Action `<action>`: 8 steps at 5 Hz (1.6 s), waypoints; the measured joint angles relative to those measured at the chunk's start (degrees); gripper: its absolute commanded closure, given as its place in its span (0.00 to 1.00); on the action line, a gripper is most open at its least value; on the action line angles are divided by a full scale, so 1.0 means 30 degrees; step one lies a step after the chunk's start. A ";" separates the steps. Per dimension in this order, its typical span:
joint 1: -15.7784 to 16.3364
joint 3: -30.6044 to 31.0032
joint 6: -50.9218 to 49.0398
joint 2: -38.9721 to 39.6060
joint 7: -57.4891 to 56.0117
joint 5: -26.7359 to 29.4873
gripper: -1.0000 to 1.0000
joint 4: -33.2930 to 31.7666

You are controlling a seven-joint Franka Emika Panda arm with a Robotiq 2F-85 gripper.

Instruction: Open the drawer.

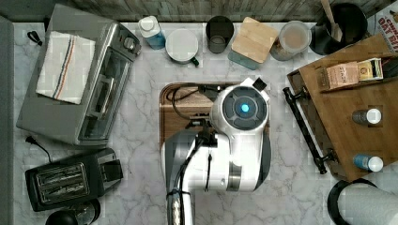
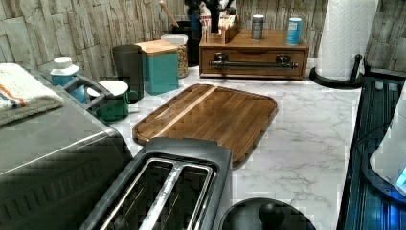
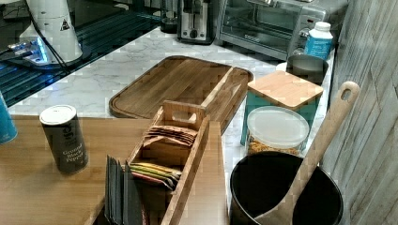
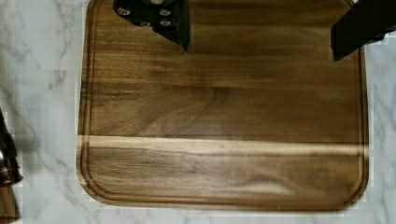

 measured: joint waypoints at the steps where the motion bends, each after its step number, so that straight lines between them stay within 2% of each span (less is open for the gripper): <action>1: -0.0351 -0.0489 0.0760 -0.0414 -0.3404 0.0000 0.00 -0.1156; 2: -0.0677 -0.1654 0.2770 -0.0160 -0.5978 -0.0328 0.00 -0.1790; 4: -0.2444 -0.3550 0.6593 0.0937 -1.0808 -0.0353 0.00 -0.2499; 6: -0.4205 -0.4254 0.9671 0.1278 -1.1890 -0.0431 0.00 -0.3432; 8: -0.4335 -0.4361 1.2394 0.1846 -1.5154 0.0010 0.00 -0.3954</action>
